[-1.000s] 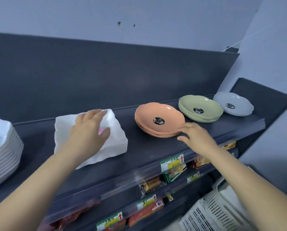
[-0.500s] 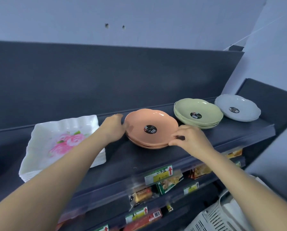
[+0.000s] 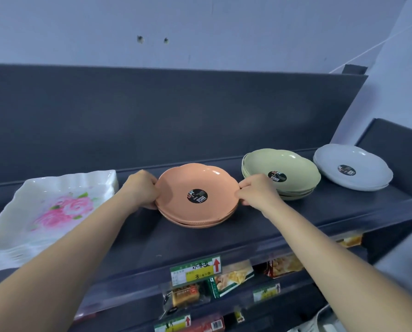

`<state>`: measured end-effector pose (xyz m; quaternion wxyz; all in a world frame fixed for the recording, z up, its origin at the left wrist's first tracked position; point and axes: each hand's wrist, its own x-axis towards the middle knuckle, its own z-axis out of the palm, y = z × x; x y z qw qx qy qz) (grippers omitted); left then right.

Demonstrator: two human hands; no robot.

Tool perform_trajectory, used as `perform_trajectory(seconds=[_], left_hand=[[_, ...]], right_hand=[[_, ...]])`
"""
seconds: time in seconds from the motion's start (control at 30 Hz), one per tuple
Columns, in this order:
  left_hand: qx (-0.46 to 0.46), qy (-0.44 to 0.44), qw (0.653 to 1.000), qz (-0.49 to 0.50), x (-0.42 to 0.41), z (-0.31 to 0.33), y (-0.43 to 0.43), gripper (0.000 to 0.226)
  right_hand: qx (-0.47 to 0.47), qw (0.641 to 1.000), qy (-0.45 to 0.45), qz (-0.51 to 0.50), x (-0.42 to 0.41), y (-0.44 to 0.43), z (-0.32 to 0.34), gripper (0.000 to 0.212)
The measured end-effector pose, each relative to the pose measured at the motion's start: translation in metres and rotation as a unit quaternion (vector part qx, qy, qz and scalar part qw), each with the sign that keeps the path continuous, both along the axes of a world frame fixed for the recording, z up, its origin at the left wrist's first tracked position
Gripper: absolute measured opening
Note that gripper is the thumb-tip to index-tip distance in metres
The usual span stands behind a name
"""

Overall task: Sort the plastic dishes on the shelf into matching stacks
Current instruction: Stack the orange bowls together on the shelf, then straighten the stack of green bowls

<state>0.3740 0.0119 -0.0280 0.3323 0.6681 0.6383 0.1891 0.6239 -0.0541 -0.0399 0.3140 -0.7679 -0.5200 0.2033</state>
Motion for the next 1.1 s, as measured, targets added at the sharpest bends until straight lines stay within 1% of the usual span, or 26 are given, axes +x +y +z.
perform_trajectory(seconds=[0.1, 0.27, 0.33, 0.4, 0.47, 0.57, 0.63, 0.77, 0.8, 0.87, 0.9, 0.97, 1.0, 1.1], left_hand=[[0.003, 0.004, 1.0, 0.005, 0.003, 0.0, 0.002, 0.033], [0.001, 0.001, 1.0, -0.005, 0.002, -0.001, 0.007, 0.033], [0.003, 0.003, 1.0, -0.015, 0.001, -0.001, 0.009, 0.032], [0.005, 0.004, 1.0, -0.022, -0.001, -0.002, 0.013, 0.032], [0.011, 0.007, 1.0, -0.026, -0.001, -0.002, 0.017, 0.032], [0.024, 0.017, 0.999, -0.026, -0.004, -0.003, 0.024, 0.032], [0.028, 0.027, 0.999, -0.029, -0.008, -0.003, 0.029, 0.033], [0.029, 0.051, 0.997, -0.043, -0.012, 0.0, 0.037, 0.032], [0.026, 0.063, 0.996, -0.054, -0.012, 0.001, 0.039, 0.029], [0.028, 0.105, 0.991, -0.077, -0.012, 0.004, 0.041, 0.016], [0.035, 0.131, 0.987, -0.089, -0.011, 0.007, 0.041, 0.013], [0.072, 0.167, 0.978, -0.104, -0.009, 0.012, 0.045, 0.028], [0.103, 0.169, 0.974, -0.112, -0.006, 0.016, 0.047, 0.03], [0.188, 0.118, 0.964, -0.146, 0.011, 0.026, 0.053, 0.021]], right_hand=[[-0.004, 0.999, -0.029, 0.012, 0.0, 0.002, 0.002, 0.04], [-0.006, 0.998, -0.06, 0.029, 0.004, 0.004, 0.004, 0.039], [0.029, 0.993, -0.115, 0.008, 0.01, 0.003, 0.007, 0.04], [0.054, 0.977, -0.206, -0.014, 0.02, 0.001, 0.012, 0.034], [0.024, 0.968, -0.249, -0.016, 0.031, -0.002, 0.013, 0.028], [-0.039, 0.966, -0.254, -0.026, 0.044, -0.008, 0.005, 0.042], [-0.037, 0.969, -0.242, -0.04, 0.049, -0.011, 0.001, 0.044], [-0.007, 0.977, -0.203, -0.061, 0.05, -0.014, -0.002, 0.033], [-0.003, 0.978, -0.201, -0.062, 0.049, -0.015, -0.002, 0.029], [0.002, 0.976, -0.203, -0.073, 0.05, -0.015, -0.003, 0.015], [0.01, 0.976, -0.204, -0.077, 0.049, -0.015, -0.005, 0.013], [0.02, 0.975, -0.207, -0.077, 0.048, -0.016, -0.007, 0.014], [0.027, 0.976, -0.204, -0.076, 0.048, -0.016, -0.008, 0.014], [0.05, 0.982, -0.161, -0.082, 0.049, -0.02, -0.005, 0.018]])
